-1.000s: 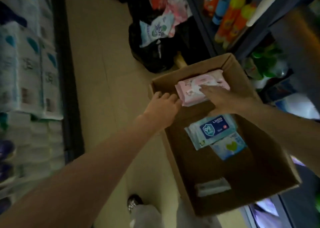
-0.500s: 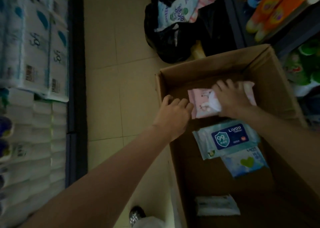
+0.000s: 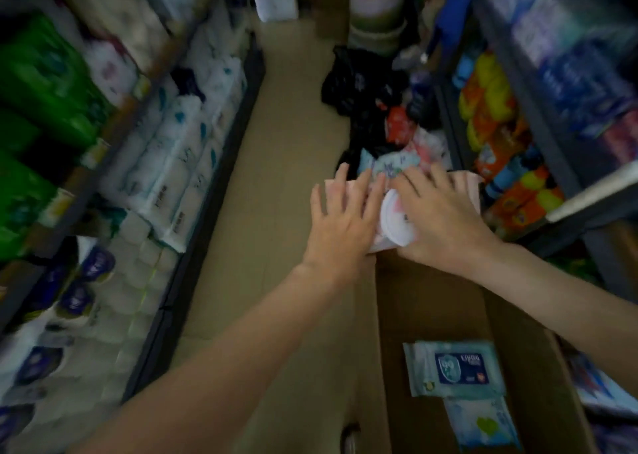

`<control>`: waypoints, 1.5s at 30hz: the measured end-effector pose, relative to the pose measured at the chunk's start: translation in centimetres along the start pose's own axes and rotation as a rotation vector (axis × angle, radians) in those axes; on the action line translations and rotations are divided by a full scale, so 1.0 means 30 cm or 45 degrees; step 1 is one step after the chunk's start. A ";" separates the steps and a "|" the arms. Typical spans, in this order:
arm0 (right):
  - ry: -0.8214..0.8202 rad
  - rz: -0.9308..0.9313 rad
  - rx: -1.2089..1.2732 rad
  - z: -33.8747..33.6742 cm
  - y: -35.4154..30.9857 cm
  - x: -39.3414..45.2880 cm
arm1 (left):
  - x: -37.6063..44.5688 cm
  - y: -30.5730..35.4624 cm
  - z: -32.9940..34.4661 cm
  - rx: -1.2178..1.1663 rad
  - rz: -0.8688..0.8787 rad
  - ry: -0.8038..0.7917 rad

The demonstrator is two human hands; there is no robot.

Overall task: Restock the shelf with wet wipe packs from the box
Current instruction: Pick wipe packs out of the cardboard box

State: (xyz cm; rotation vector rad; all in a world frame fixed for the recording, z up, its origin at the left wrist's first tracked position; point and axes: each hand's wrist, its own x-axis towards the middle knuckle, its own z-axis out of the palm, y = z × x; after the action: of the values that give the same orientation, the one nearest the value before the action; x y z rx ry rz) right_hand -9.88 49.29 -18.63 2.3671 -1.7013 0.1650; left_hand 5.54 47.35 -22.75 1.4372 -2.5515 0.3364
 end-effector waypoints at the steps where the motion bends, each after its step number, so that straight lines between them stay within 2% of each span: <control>1: 0.075 -0.036 -0.020 -0.083 -0.057 0.061 | 0.007 -0.079 -0.077 -0.003 -0.024 0.061; 3: 0.215 -0.069 -0.074 -0.245 -0.182 0.176 | 0.010 -0.254 -0.254 0.029 -0.015 0.185; 7: 0.540 -0.126 -0.076 -0.568 -0.478 0.379 | -0.084 -0.647 -0.670 0.278 0.035 0.396; 12: 1.008 -0.325 0.159 -0.997 -0.894 0.599 | -0.330 -1.061 -1.246 0.726 -0.013 0.686; 15: 1.161 -0.400 0.422 -1.211 -1.118 0.710 | -0.518 -1.225 -1.557 0.963 -0.045 0.856; 18: 1.139 -0.529 0.634 -1.367 -1.321 0.798 | -0.725 -1.348 -1.773 1.208 -0.143 0.895; 25: 1.383 -1.002 0.652 -1.606 -1.777 0.941 | -1.089 -1.519 -1.965 1.467 -0.584 0.813; 28: 1.396 -1.137 0.622 -1.663 -1.930 1.014 | -1.173 -1.589 -1.989 1.583 -0.758 0.774; 32: 1.333 -1.266 0.520 -1.684 -2.080 1.114 | -1.227 -1.683 -1.980 1.528 -1.053 0.546; 34: 1.159 -1.350 0.378 -1.667 -2.133 1.172 | -1.234 -1.715 -1.958 1.405 -1.173 0.304; 36: 0.791 -1.411 0.305 -1.651 -2.158 1.224 | -1.223 -1.739 -1.955 1.157 -1.296 0.107; 37: 0.675 -1.425 0.289 -1.659 -2.159 1.245 | -1.211 -1.753 -1.972 1.045 -1.360 0.036; 41: 0.526 -1.512 0.313 -1.711 -2.153 1.274 | -1.136 -1.782 -2.036 0.919 -1.525 -0.150; 45: 0.565 -1.441 0.417 -1.662 -2.156 1.241 | -1.119 -1.765 -1.997 0.952 -1.614 -0.193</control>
State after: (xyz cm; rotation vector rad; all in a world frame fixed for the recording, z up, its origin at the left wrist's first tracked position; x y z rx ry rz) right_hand 65.19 46.84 30.50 2.8209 -0.0295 0.7112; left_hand 71.48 65.40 30.58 2.9863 -1.0798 0.9587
